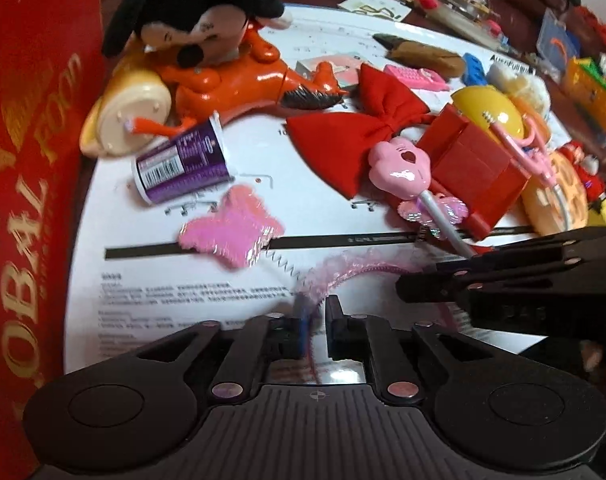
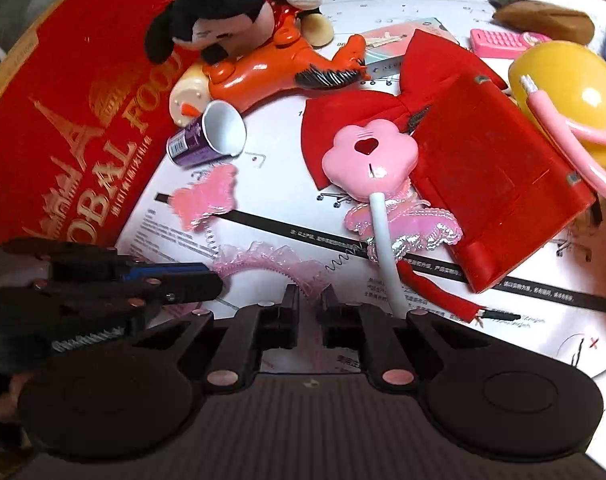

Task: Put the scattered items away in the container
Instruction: 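Lift the pink lace headband off the table with both tools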

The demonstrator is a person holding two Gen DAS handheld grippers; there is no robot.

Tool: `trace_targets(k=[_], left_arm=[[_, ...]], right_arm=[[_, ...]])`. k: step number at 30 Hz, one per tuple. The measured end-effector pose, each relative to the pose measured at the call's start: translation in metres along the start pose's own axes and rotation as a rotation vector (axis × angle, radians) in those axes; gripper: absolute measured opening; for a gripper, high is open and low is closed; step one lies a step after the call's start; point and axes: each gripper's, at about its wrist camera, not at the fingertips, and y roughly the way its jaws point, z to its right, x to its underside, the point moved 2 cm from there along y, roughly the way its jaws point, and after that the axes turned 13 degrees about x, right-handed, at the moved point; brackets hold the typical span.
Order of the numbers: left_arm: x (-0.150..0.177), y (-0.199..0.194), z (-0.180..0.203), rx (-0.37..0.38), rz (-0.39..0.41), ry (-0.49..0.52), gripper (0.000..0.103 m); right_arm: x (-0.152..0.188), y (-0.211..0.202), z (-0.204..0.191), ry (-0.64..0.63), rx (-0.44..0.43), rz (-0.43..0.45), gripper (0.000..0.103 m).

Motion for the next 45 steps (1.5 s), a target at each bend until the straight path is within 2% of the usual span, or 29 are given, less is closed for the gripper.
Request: trace_targets(k=[2, 4, 7, 8, 9, 10, 11, 18, 22, 28, 37, 45], left_arm=[[0.002, 0.005, 0.004, -0.046, -0.014, 0.037, 0.031], [0.004, 0.008, 0.007, -0.061, -0.023, 0.061, 0.033], [0.000, 0.011, 0.010, -0.093, -0.020, 0.069, 0.031], [-0.002, 0.012, 0.010, -0.104, -0.019, 0.066, 0.017], [-0.004, 0.012, 0.008, -0.111, -0.021, 0.059, 0.007], [-0.006, 0.012, 0.007, -0.104, -0.025, 0.050, 0.001], [-0.008, 0.010, 0.007, -0.090, -0.026, 0.044, 0.000], [-0.007, 0.008, 0.019, -0.087, -0.034, 0.082, 0.001], [-0.009, -0.002, 0.023, -0.099, -0.009, 0.089, 0.000], [-0.014, -0.030, 0.039, -0.113, 0.071, 0.114, 0.000], [-0.032, -0.074, 0.058, -0.096, 0.219, 0.132, 0.002], [-0.034, -0.092, 0.074, -0.091, 0.267, 0.145, 0.002]], right_arm=[[-0.002, -0.005, -0.001, 0.013, -0.032, 0.009, 0.008], [-0.006, -0.011, 0.000, 0.023, -0.046, 0.023, 0.008], [-0.007, -0.011, 0.000, 0.014, -0.045, 0.016, 0.008], [-0.007, -0.010, 0.001, 0.013, -0.044, 0.012, 0.008], [-0.006, -0.009, 0.002, 0.012, -0.036, 0.008, 0.008], [-0.005, -0.008, 0.003, 0.010, -0.029, 0.001, 0.008], [-0.004, -0.007, 0.006, 0.017, -0.026, -0.007, 0.008], [-0.001, 0.006, 0.009, 0.036, -0.019, -0.028, 0.011], [0.000, 0.000, 0.010, 0.060, -0.034, -0.026, 0.010], [-0.006, -0.026, 0.009, 0.080, -0.070, 0.027, 0.010], [-0.022, -0.076, 0.014, 0.123, -0.112, 0.165, 0.010], [-0.025, -0.098, 0.014, 0.130, -0.118, 0.225, 0.011]])
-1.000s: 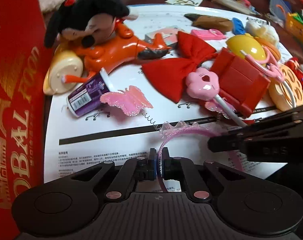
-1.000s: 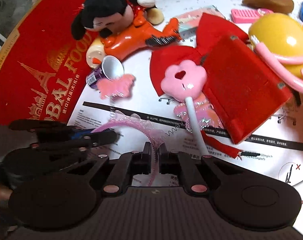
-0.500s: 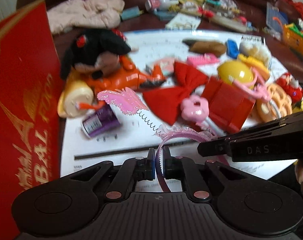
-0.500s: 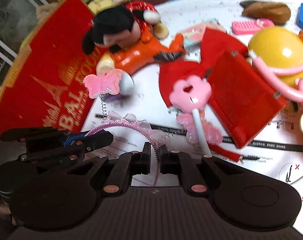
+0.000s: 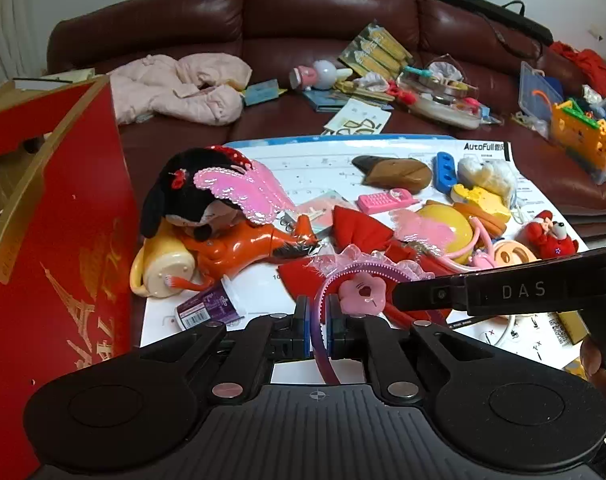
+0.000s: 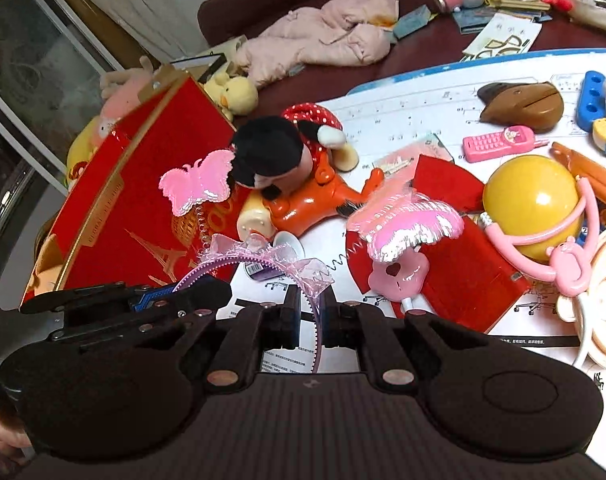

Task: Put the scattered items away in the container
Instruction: 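Carry the held headband with both tools over the red box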

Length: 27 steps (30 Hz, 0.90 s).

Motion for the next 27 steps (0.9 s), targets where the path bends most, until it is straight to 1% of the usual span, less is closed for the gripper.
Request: trace_targets(k=[5, 10, 12, 14, 17, 19, 20, 21, 23, 25, 27], left_arm=[[-0.002, -0.005, 0.002, 0.000, -0.002, -0.014, 0.002], [-0.014, -0.020, 0.006, -0.022, 0.024, 0.008, 0.004], [-0.020, -0.030, 0.005, -0.036, 0.042, 0.017, 0.006], [-0.027, -0.043, 0.001, -0.066, 0.057, 0.018, 0.007], [-0.038, -0.072, -0.015, -0.113, 0.094, -0.014, 0.008], [-0.041, -0.096, -0.029, -0.156, 0.125, -0.035, 0.011], [-0.042, -0.108, -0.035, -0.184, 0.141, -0.041, 0.015], [-0.041, -0.122, -0.043, -0.219, 0.160, -0.045, 0.017], [-0.039, -0.148, -0.056, -0.296, 0.185, -0.050, 0.025], [-0.033, -0.172, -0.073, -0.381, 0.195, -0.062, 0.027], [-0.025, -0.190, -0.089, -0.442, 0.197, -0.085, 0.028]], right_arm=[[-0.002, -0.008, -0.002, -0.015, 0.003, 0.015, 0.011], [-0.015, -0.023, -0.014, -0.061, -0.001, 0.057, 0.011], [-0.023, -0.030, -0.024, -0.088, -0.011, 0.078, 0.012], [-0.033, -0.036, -0.039, -0.124, -0.028, 0.099, 0.013], [-0.049, -0.042, -0.073, -0.195, -0.072, 0.131, 0.013], [-0.057, -0.044, -0.099, -0.248, -0.113, 0.145, 0.014], [-0.061, -0.044, -0.116, -0.279, -0.141, 0.151, 0.014], [-0.064, -0.044, -0.134, -0.310, -0.166, 0.156, 0.014], [-0.065, -0.042, -0.167, -0.367, -0.215, 0.160, 0.013], [-0.064, -0.036, -0.204, -0.427, -0.266, 0.156, 0.013], [-0.060, -0.028, -0.235, -0.476, -0.299, 0.145, 0.013]])
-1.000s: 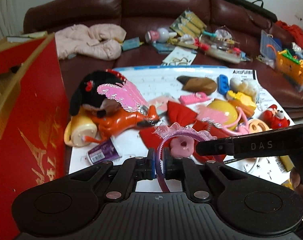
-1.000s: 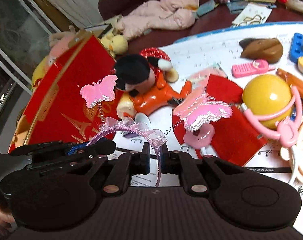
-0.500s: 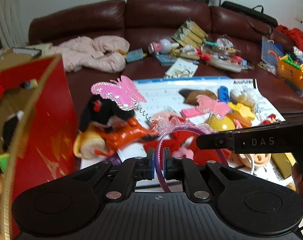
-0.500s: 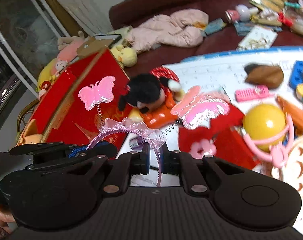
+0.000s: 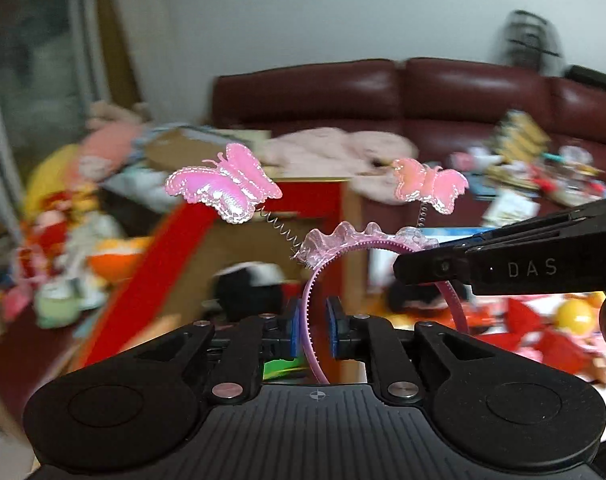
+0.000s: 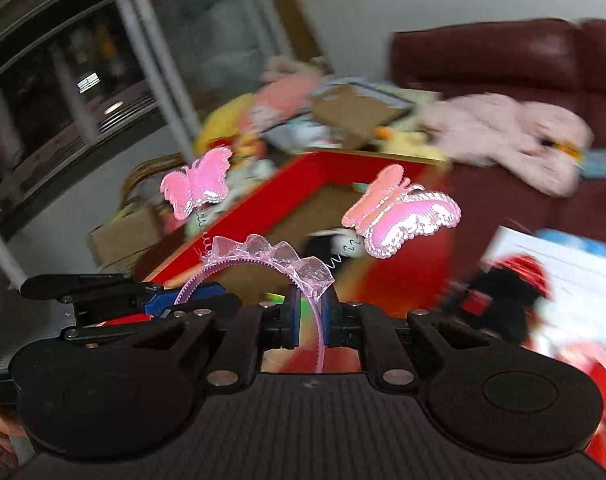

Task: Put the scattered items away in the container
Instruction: 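Carry the held headband with both tools over the red box, then open both tools to drop the headband into the red box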

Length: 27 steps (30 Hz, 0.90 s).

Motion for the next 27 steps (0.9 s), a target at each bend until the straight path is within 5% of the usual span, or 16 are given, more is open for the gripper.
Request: trace_targets(k=[6, 19, 20, 21, 22, 23, 27], left_arm=[[0.018, -0.013, -0.053, -0.106, -0.032, -0.068, 0.028], [0.060, -0.006, -0.110, -0.132, -0.121, -0.144, 0.028], [0.062, -0.006, -0.111, -0.131, -0.117, -0.147, 0.029], [0.063, -0.007, -0.113, -0.131, -0.110, -0.151, 0.033], [0.064, -0.008, -0.113, -0.135, -0.104, -0.152, 0.049], [0.064, -0.008, -0.113, -0.142, -0.096, -0.151, 0.067], [0.060, -0.004, -0.107, -0.150, -0.072, -0.113, 0.082]], right_arm=[[-0.005, 0.052, -0.053, -0.071, -0.074, -0.097, 0.013], [0.021, 0.098, -0.094, -0.145, -0.105, -0.268, 0.018], [0.024, 0.099, -0.094, -0.153, -0.120, -0.296, 0.032], [0.027, 0.097, -0.092, -0.155, -0.122, -0.312, 0.061], [0.028, 0.097, -0.089, -0.155, -0.104, -0.308, 0.071], [0.027, 0.094, -0.085, -0.153, -0.075, -0.289, 0.078], [0.020, 0.088, -0.071, -0.118, -0.031, -0.255, 0.082]])
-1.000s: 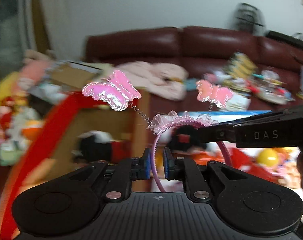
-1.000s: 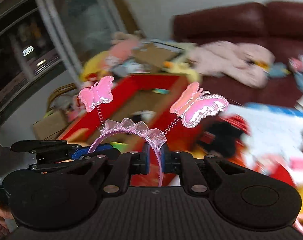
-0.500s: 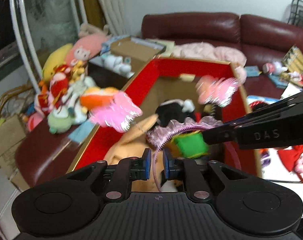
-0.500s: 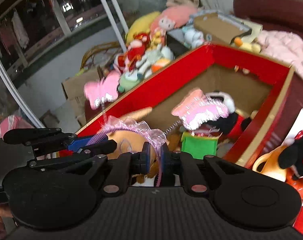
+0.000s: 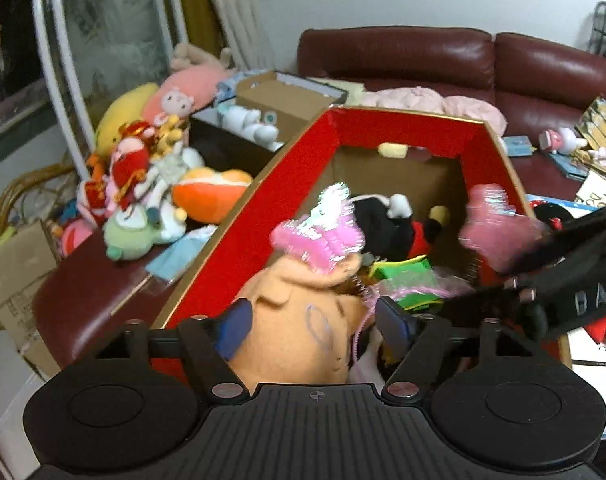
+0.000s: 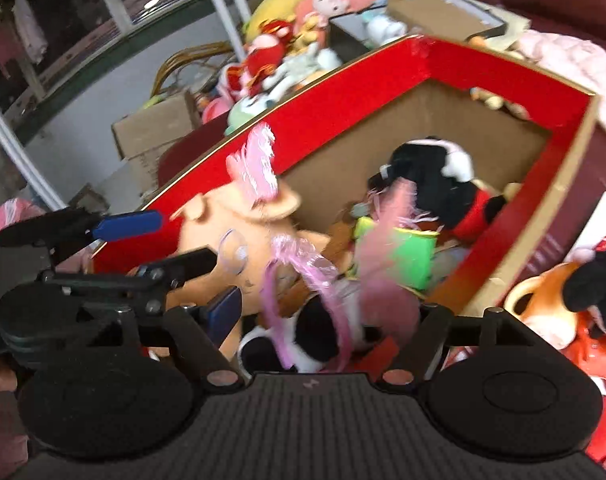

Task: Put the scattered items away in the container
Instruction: 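Open both tools to drop the headband into the red box, then move both tools back over the table toward the pink flower wand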

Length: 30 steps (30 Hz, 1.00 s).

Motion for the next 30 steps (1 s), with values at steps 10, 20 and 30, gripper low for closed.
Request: trace_targets(k=[10, 20, 30], left_arm=[[-0.006, 0.006, 0.022, 0.010, 0.002, 0.039, 0.091], [-0.015, 0.003, 0.056, 0.019, 0.003, 0.104, 0.093], [-0.033, -0.006, 0.110, 0.058, 0.044, 0.220, 0.095]], right_arm=[[-0.002, -0.020, 0.025, 0.096, 0.015, 0.065, 0.087], [0.004, -0.054, 0.048, 0.153, 0.019, 0.147, 0.088], [0.023, -0.089, 0.089, 0.260, 0.059, 0.211, 0.091]])
